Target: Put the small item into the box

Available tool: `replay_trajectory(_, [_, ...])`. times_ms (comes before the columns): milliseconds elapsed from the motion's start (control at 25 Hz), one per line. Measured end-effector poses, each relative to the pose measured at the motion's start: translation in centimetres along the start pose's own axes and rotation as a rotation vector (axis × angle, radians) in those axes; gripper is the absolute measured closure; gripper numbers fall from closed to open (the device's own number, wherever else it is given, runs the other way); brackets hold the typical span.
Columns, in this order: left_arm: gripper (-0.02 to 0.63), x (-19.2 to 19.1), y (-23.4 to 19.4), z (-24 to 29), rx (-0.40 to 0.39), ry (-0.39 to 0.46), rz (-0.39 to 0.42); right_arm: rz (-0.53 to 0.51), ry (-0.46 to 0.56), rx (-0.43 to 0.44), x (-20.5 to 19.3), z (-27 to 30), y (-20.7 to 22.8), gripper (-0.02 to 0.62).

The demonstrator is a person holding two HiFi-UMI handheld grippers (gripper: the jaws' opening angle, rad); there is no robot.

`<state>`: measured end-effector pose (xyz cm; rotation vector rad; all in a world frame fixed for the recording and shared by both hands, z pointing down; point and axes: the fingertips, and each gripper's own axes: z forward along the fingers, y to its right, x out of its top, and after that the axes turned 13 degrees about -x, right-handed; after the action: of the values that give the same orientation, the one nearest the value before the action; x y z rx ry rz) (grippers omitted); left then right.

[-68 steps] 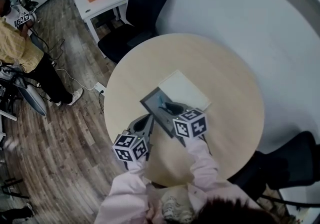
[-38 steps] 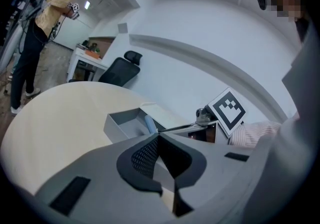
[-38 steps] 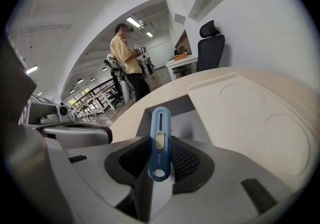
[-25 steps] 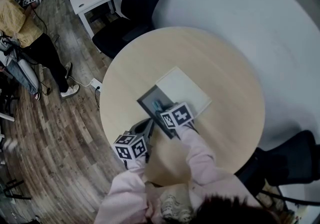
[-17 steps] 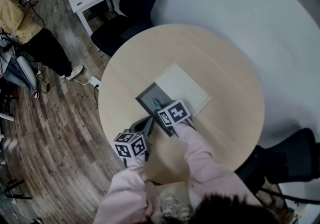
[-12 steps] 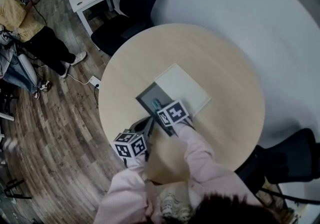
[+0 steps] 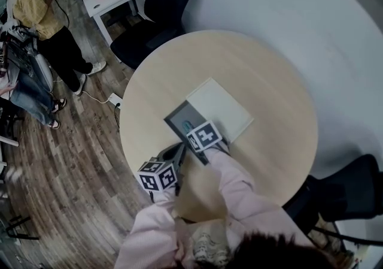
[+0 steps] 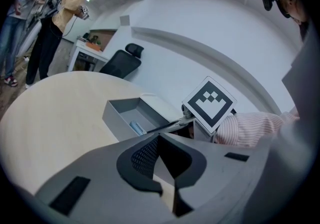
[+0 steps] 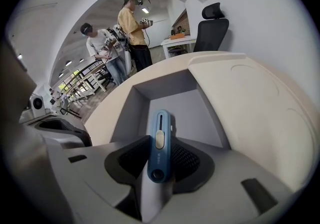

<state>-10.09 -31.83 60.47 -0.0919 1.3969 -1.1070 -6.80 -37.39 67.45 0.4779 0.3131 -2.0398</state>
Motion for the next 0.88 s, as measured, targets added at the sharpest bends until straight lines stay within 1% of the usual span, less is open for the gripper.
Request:
replay_trajectory(80, [0.595, 0.0, 0.0, 0.1, 0.0, 0.001, 0.0, -0.009, 0.002, -0.015, 0.0, 0.2, 0.4, 0.463])
replay_trajectory(240, [0.595, 0.0, -0.2, 0.0, 0.006, 0.0, -0.003, -0.007, -0.007, 0.001, 0.1, 0.0, -0.3, 0.463])
replay_trajectory(320, [0.595, 0.0, -0.2, -0.1, 0.007, 0.0, -0.005, -0.021, -0.018, -0.03, 0.0, -0.1, 0.1, 0.463])
replay_trajectory(360, [0.595, 0.0, -0.1, -0.1, 0.007, 0.0, -0.005, -0.016, -0.027, -0.011, -0.1, -0.4, -0.4, 0.462])
replay_trajectory(440, [0.595, 0.0, -0.2, -0.4, 0.008, 0.001, -0.005, 0.012, -0.021, 0.078, 0.2, -0.6, -2.5, 0.462])
replay_trajectory(480, [0.595, 0.0, -0.2, -0.4, 0.01, 0.001, -0.006, 0.018, -0.018, 0.094, 0.3, -0.6, -3.0, 0.462])
replay_trajectory(520, [0.595, 0.0, -0.2, -0.5, 0.011, 0.001, -0.006, 0.015, -0.018, 0.084, 0.3, -0.6, -2.8, 0.462])
replay_trajectory(640, [0.595, 0.0, -0.2, -0.3, 0.014, 0.002, -0.007, -0.015, -0.035, -0.012, -0.1, -0.4, -0.8, 0.462])
replay_trajectory(680, [0.595, 0.0, -0.2, -0.3, 0.014, 0.002, -0.006, -0.016, -0.04, -0.022, -0.1, -0.4, -0.7, 0.46])
replay_trajectory(800, [0.595, -0.1, -0.2, -0.5, 0.013, 0.002, -0.007, 0.015, -0.021, 0.064, 0.3, -0.5, -2.8, 0.451])
replay_trajectory(840, [0.595, -0.1, -0.1, -0.6, 0.013, 0.002, -0.008, 0.009, -0.02, 0.036, 0.3, -0.5, -2.3, 0.449])
replay_trajectory(880, [0.595, -0.1, -0.1, -0.7, 0.013, 0.003, -0.008, -0.003, -0.029, -0.019, 0.1, -0.5, -1.3, 0.449])
